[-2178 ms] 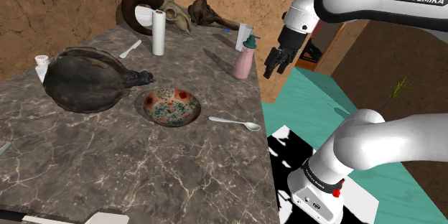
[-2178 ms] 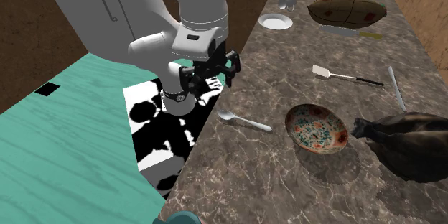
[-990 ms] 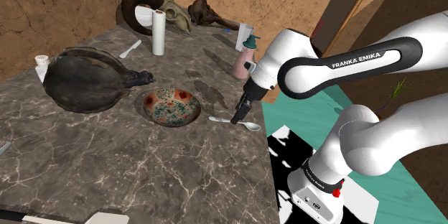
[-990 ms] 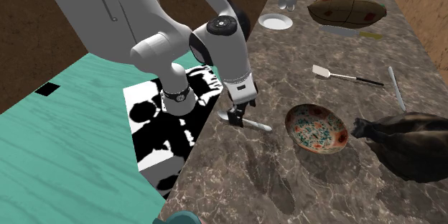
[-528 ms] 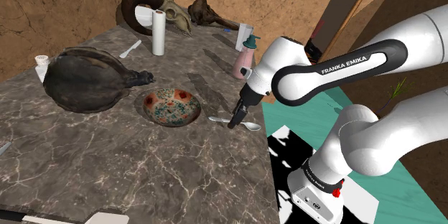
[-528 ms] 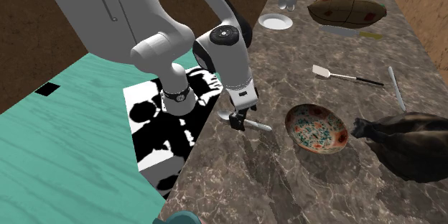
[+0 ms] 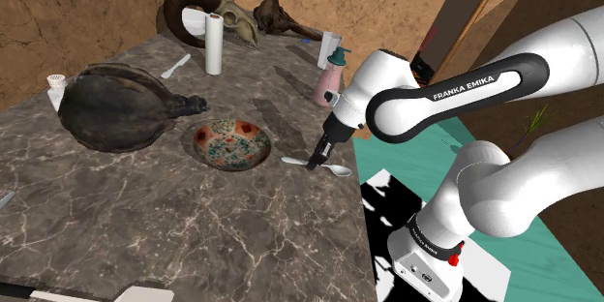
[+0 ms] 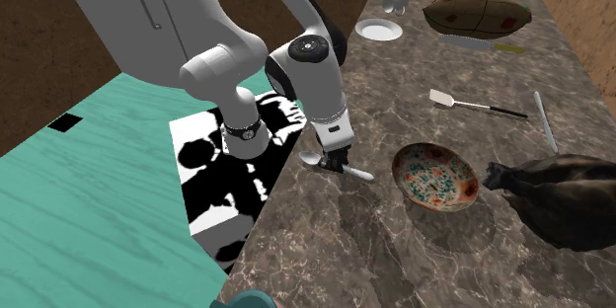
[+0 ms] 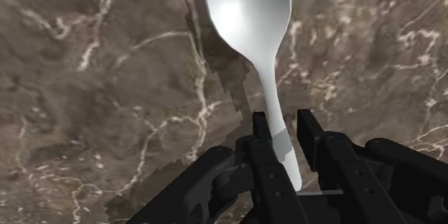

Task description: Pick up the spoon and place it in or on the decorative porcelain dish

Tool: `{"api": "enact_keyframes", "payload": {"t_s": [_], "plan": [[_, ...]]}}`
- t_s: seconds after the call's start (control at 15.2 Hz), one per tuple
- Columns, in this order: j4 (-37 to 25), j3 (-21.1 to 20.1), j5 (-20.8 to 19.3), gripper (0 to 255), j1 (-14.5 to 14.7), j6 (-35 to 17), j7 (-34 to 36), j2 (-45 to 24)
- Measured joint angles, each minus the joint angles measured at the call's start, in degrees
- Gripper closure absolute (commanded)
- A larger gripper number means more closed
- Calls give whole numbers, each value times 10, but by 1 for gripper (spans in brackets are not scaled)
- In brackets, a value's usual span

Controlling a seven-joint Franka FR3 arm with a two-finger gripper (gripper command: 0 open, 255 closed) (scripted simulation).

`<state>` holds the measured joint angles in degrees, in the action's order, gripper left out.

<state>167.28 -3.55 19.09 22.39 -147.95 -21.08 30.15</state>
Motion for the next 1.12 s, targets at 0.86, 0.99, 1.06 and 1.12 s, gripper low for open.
{"api": "enact_keyframes", "payload": {"t_s": [0.86,0.99,1.06,1.12], "plan": [[-21,-4,-18,255,-13,66,17,46],[-29,-5,-23,255,-16,87,23,58],[-33,-5,-25,255,-17,97,25,65],[-36,-5,-27,255,-18,106,26,72]]}}
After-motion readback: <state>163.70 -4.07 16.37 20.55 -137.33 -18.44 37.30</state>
